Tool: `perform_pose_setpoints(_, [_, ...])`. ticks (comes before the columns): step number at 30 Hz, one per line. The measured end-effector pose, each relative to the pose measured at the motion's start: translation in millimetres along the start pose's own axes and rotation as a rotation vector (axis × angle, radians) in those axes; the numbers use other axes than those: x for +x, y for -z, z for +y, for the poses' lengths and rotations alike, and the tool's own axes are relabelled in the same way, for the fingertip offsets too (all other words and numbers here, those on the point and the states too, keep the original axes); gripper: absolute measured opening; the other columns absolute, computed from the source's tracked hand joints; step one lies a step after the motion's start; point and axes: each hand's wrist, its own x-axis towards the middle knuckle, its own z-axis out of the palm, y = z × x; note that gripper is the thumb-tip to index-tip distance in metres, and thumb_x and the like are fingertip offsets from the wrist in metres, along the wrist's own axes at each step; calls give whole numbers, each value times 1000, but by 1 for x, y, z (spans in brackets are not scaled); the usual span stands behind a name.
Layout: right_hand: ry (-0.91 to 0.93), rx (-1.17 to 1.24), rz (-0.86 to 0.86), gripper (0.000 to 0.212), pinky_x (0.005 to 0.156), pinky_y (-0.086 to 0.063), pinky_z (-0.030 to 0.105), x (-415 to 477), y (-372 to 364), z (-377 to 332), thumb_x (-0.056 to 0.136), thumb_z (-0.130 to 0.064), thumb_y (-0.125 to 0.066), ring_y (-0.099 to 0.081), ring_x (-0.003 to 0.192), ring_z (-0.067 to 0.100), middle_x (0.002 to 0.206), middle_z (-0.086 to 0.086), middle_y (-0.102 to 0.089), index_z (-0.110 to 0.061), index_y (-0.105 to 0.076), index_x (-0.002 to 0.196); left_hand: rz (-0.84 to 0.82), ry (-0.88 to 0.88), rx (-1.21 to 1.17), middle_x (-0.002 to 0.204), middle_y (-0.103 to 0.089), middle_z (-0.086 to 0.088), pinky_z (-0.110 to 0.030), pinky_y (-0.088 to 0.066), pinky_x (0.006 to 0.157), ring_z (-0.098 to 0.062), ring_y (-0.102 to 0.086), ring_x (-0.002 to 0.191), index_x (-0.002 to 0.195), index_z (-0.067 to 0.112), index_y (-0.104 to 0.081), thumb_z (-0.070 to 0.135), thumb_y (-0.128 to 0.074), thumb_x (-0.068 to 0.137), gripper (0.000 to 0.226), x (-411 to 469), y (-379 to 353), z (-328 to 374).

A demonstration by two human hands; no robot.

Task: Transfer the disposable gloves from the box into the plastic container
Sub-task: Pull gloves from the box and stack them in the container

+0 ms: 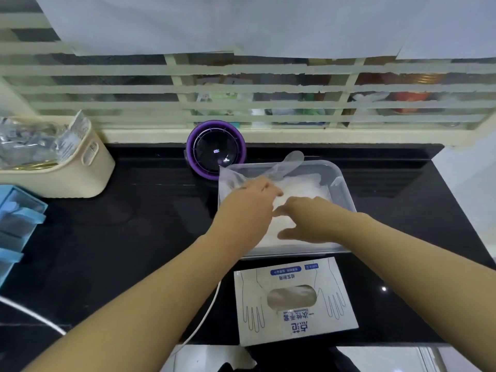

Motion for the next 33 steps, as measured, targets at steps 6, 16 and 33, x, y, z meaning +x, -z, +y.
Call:
perform_pose_setpoints(6, [86, 50, 441, 34, 97, -45, 36, 12, 19, -1, 96, -22, -50, -44, 123, 19, 138, -1, -45, -24, -54, 130, -366, 143, 43, 134, -47, -2, -38, -51, 82, -23, -54, 110, 138, 18, -45, 14, -46, 98, 40, 21, -33, -15])
perform_pose_setpoints(16, [-6, -63, 120, 76, 114, -22, 44, 25, -28, 24, 93, -49, -50, -13, 144, 28, 158, 7, -11, -20, -11, 151, -446, 217, -169, 149, -32, -2, -37, -39, 105, -23, -39, 132, 144, 20, -38, 17, -54, 97, 50, 24, -41, -16])
perform_pose_setpoints(33, [-141, -70, -158, 105, 115, -19, 49, 45, -43, 35, 85, -33, -67, -6, 144, 38, 156, 20, -2, -23, 15, 150, -809, 441, -69, 158, 12, -11, -40, -20, 118, -34, -7, 146, 152, 3, 8, 31, -67, 89, 102, 37, -62, -16])
